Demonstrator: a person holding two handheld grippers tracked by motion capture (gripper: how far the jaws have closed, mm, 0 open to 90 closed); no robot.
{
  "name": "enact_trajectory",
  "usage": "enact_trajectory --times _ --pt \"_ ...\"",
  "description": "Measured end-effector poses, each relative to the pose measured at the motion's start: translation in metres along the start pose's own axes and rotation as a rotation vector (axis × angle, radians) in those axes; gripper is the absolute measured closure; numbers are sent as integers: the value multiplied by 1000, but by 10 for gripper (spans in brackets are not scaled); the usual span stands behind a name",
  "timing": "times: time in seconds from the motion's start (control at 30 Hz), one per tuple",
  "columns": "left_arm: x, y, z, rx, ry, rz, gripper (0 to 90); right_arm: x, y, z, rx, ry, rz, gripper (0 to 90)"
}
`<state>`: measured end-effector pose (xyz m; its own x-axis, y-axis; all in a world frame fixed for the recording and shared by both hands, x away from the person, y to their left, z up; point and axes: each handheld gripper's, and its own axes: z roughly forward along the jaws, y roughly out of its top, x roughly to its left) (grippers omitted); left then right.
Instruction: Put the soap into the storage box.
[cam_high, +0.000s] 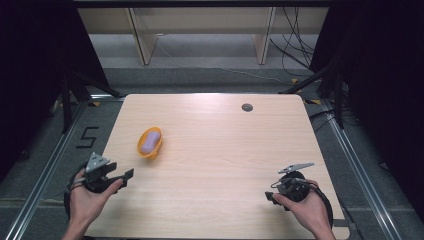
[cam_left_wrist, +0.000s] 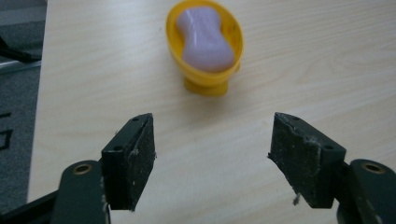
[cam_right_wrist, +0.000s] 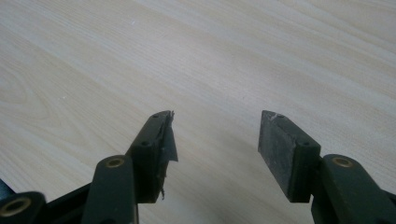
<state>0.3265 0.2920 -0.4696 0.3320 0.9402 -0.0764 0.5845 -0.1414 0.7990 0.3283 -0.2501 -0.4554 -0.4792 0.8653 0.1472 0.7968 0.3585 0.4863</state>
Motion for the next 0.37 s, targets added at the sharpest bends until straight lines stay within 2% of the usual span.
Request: enact_trajectory --times 0.03,0.07,0.13,0.17,0.2,0.3,0.37 --pt "1 -7 0 7 2 -3 302 1 0 -1 8 11 11 450" --pt "2 -13 0 6 -6 -10 305 0 0 0 -5 2 -13 448" --pt "2 -19 -1 -4 -16 -21 314 1 -1 0 -22 4 -22 447" --pt "1 -20 -2 -3 -16 -20 317 3 -2 -1 -20 2 -14 447" --pt "0 -21 -1 -2 -17 -23 318 2 -2 0 -37 9 -30 447" --pt "-2 -22 3 4 -25 -25 321 3 -2 -2 -54 -24 -18 448" --pt "-4 -22 5 9 -30 -22 325 4 -2 -2 -76 -21 -3 447"
